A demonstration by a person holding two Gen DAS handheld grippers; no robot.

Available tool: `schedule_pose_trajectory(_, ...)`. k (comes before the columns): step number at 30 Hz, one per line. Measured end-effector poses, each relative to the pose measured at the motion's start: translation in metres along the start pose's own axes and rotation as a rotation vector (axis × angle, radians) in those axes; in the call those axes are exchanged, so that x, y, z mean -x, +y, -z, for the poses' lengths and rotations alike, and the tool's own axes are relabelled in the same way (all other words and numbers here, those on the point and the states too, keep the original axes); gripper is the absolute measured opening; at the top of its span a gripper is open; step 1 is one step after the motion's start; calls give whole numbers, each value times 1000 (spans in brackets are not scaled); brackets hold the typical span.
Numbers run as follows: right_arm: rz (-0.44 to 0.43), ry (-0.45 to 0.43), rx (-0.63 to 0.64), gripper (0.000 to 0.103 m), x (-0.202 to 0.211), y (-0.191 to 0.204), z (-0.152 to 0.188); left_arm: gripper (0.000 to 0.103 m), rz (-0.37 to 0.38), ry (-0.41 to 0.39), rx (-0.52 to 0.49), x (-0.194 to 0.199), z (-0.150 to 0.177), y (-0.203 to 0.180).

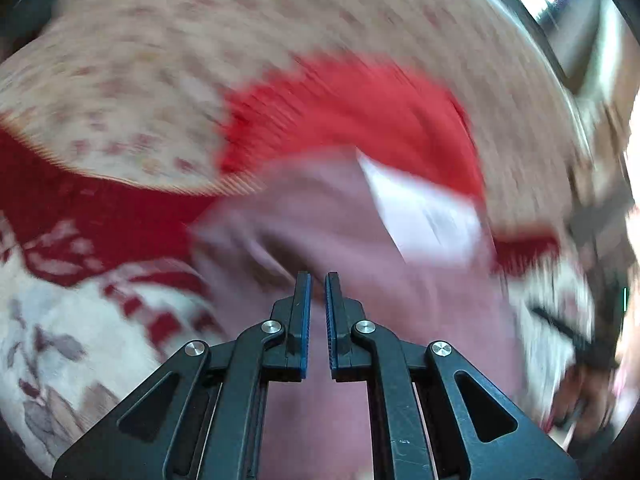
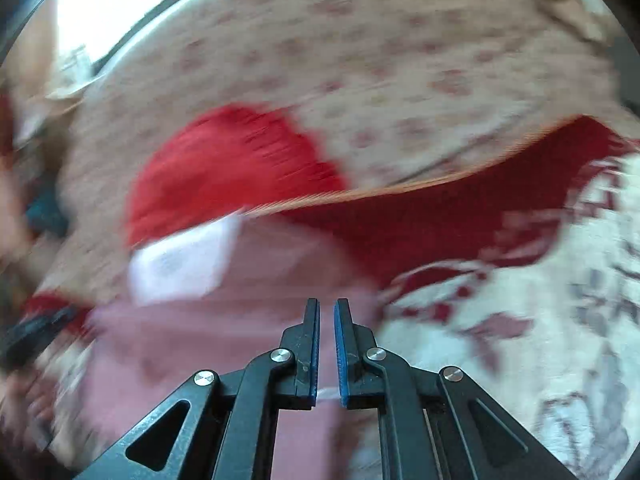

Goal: Fold small clothes

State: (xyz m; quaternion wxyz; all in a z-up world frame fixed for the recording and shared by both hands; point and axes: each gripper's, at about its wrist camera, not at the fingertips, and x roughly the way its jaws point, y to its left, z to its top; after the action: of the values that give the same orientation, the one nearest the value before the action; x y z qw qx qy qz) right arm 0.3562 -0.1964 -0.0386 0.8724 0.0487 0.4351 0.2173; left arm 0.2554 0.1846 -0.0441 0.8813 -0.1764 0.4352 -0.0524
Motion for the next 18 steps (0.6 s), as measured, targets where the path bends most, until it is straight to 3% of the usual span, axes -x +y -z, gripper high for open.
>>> schedule_pose_trajectory(1, -16, 81, 48, 6, -11, 10, 9, 4, -15, 56, -60, -9, 7, -12)
schedule_pose_trajectory(3, 49, 166, 128, 6, -28, 23, 22, 4, -78, 211, -153, -43, 22, -29)
schedule_pose_trajectory(6, 112, 300, 189, 6, -59, 27, 36, 4, -123, 222, -196, -59, 18, -39)
schedule_pose_trajectory(11, 122, 215, 185, 6, -77, 28, 21, 4, -118, 172, -159, -76, -9, -40)
schedule_pose_trajectory(14, 120, 151, 138, 6, -78, 28, 6, 4, -66, 69, -107, -71, -37, -36)
schedule_pose_trajectory(18, 123, -12, 50, 6, -78, 20, -25, 4, -31, -119, 21, -67, -80, -7)
